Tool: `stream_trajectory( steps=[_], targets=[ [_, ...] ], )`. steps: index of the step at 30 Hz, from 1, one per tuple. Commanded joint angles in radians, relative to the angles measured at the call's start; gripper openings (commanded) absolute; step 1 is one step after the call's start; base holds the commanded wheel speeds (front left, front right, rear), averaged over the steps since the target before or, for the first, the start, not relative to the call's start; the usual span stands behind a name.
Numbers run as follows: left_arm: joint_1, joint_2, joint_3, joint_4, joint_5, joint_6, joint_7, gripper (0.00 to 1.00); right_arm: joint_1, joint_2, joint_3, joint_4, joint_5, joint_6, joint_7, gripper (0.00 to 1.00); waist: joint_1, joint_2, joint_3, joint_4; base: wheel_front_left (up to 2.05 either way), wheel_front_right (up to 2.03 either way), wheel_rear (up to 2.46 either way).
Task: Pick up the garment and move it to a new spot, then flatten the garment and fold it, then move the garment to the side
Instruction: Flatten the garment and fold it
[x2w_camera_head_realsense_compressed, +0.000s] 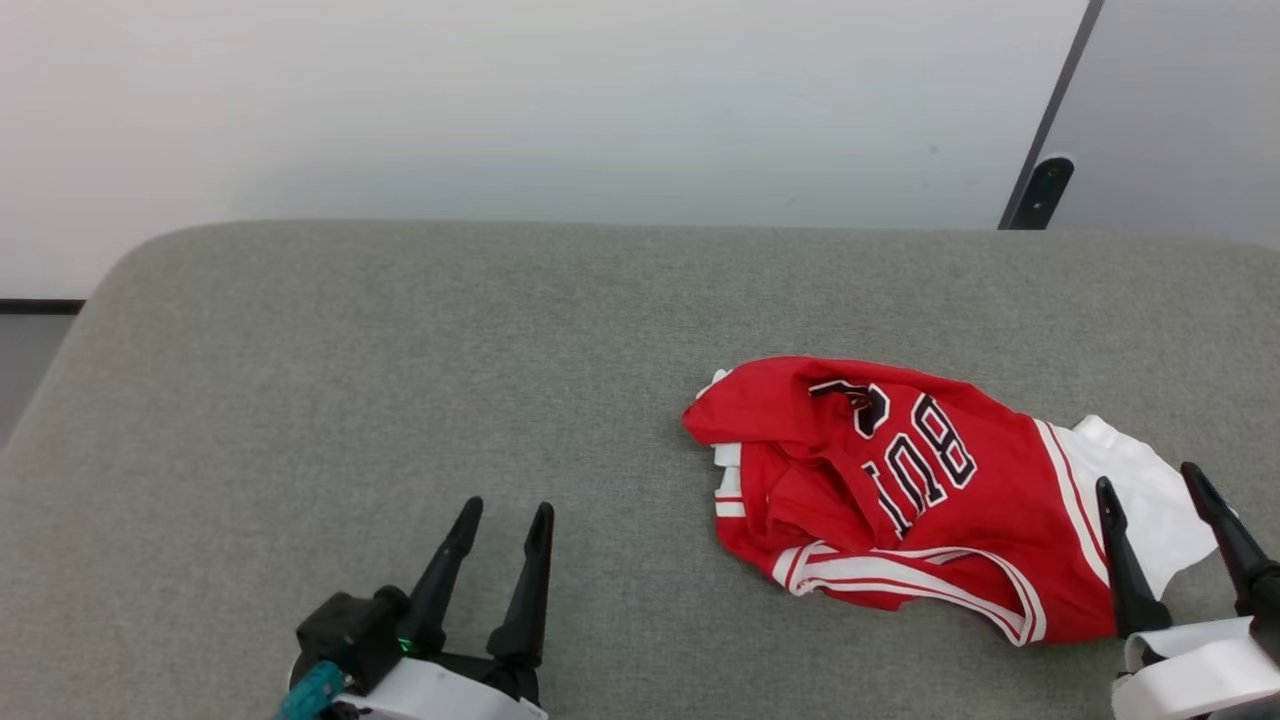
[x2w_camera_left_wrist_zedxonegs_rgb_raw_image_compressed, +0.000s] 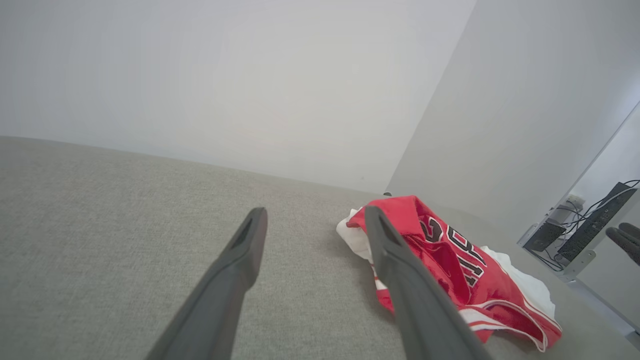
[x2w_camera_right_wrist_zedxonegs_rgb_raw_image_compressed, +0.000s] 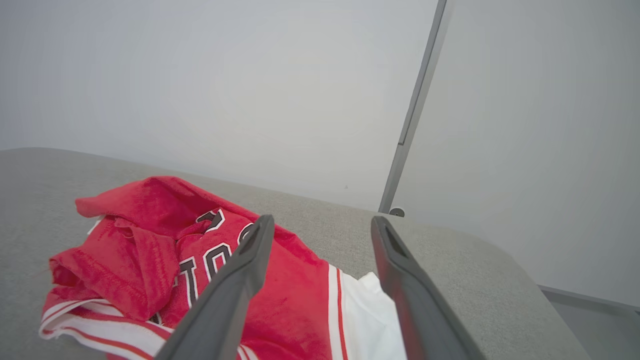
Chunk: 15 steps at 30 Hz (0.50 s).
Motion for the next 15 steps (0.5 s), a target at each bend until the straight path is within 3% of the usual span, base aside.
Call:
stream_trajectory(
  steps=[1, 10, 15],
  targets=[
    [-0.007, 0.002, 0.007, -0.006, 0.009, 0.000, 0.000, 1.00, 0.011, 0.019, -0.007, 0.000, -0.011, -0.001, -0.008, 1.00, 0.0000, 0.0000, 0.008, -0.009, 0.00, 0.00, 0.00],
    [-0.072, 0.027, -0.067, 0.064, -0.040, 0.000, 0.000, 1.00, -0.025, 0.072, -0.006, -0.033, -0.029, -0.001, -0.011, 1.00, 0.0000, 0.0000, 0.034, -0.082, 0.00, 0.00, 0.00],
    [-0.135, 0.038, -0.106, 0.101, -0.035, 0.000, 0.000, 1.00, -0.039, 0.085, 0.005, -0.046, -0.033, -0.001, -0.009, 1.00, 0.0000, 0.0000, 0.049, -0.160, 0.00, 0.00, 0.00]
  ],
)
